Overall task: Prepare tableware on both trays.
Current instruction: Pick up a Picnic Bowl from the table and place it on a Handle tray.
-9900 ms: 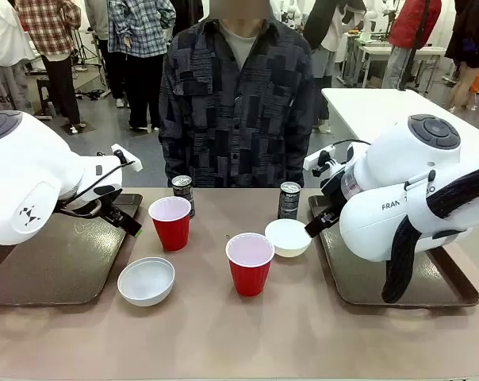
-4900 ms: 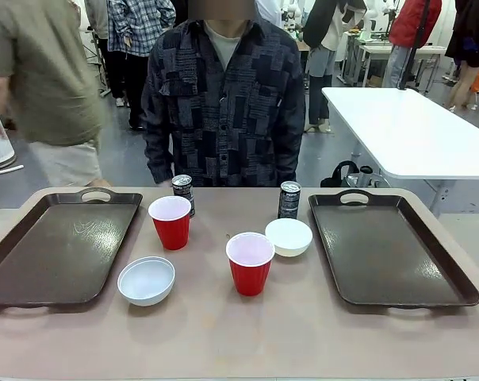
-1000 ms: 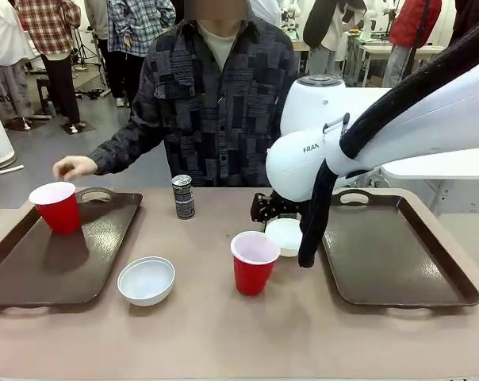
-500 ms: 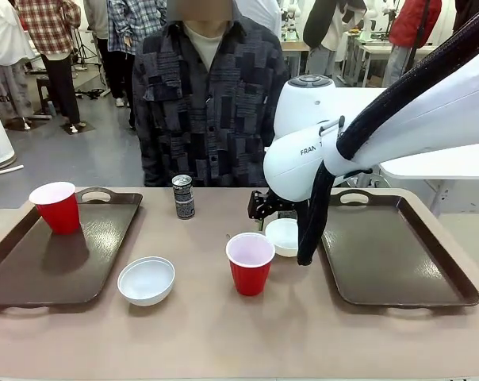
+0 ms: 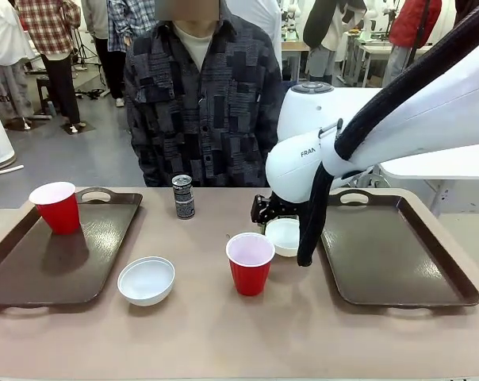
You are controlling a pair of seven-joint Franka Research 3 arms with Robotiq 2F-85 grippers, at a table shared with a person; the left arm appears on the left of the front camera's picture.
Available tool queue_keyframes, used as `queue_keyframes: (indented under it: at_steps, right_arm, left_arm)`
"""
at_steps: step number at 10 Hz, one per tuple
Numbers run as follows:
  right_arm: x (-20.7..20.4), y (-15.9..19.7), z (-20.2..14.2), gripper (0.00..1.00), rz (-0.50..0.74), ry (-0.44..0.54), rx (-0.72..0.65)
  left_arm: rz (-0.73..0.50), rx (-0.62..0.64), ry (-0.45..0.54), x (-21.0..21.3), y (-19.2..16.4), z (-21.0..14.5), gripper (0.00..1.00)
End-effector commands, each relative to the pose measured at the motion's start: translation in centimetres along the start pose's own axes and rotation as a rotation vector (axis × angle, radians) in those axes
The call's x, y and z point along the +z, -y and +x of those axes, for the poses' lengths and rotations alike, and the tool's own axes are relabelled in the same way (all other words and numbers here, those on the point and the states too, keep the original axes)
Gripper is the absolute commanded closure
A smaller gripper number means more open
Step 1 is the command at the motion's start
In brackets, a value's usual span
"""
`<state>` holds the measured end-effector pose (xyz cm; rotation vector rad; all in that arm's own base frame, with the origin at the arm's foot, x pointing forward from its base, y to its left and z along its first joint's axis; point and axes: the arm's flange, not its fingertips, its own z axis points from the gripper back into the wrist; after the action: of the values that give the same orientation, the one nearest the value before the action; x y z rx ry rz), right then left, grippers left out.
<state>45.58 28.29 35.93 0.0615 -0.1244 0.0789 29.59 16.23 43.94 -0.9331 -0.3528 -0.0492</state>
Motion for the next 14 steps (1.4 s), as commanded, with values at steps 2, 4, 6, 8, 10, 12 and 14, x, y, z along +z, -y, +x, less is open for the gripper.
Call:
queue_keyframes:
  at_steps: [2,4,6,8,10,12,14]
  right_arm:
    - [-2.4,-0.7,0.8,0.0,0.072,-0.05,0.024]
    - [-3.2,-1.0,1.1,0.0,0.073,-0.06,0.034]
    - [-3.3,-0.8,1.0,0.59,0.078,-0.064,0.057]
    - [-3.0,-1.0,1.0,1.0,0.075,-0.047,0.057]
    - [-2.8,-1.0,0.8,0.86,0.065,-0.042,0.06]
    - [-2.3,-0.9,0.8,1.0,0.052,-0.03,0.061]
    - [-2.1,-0.6,0.9,1.0,0.048,-0.029,0.052]
  left_arm:
    - [-0.021,-0.017,0.014,0.2,-0.1,0.0,0.0]
    - [-0.021,-0.017,0.014,0.2,-0.1,0.0,0.0]
    - [-0.021,-0.017,0.014,0.2,-0.1,0.0,0.0]
    - [-0.021,-0.017,0.014,0.2,-0.1,0.0,0.0]
    - [-0.021,-0.017,0.014,0.2,-0.1,0.0,0.0]
    - [-0.021,-0.017,0.014,0.2,-0.1,0.0,0.0]
    - [-0.021,-0.017,0.014,0.2,-0.1,0.0,0.0]
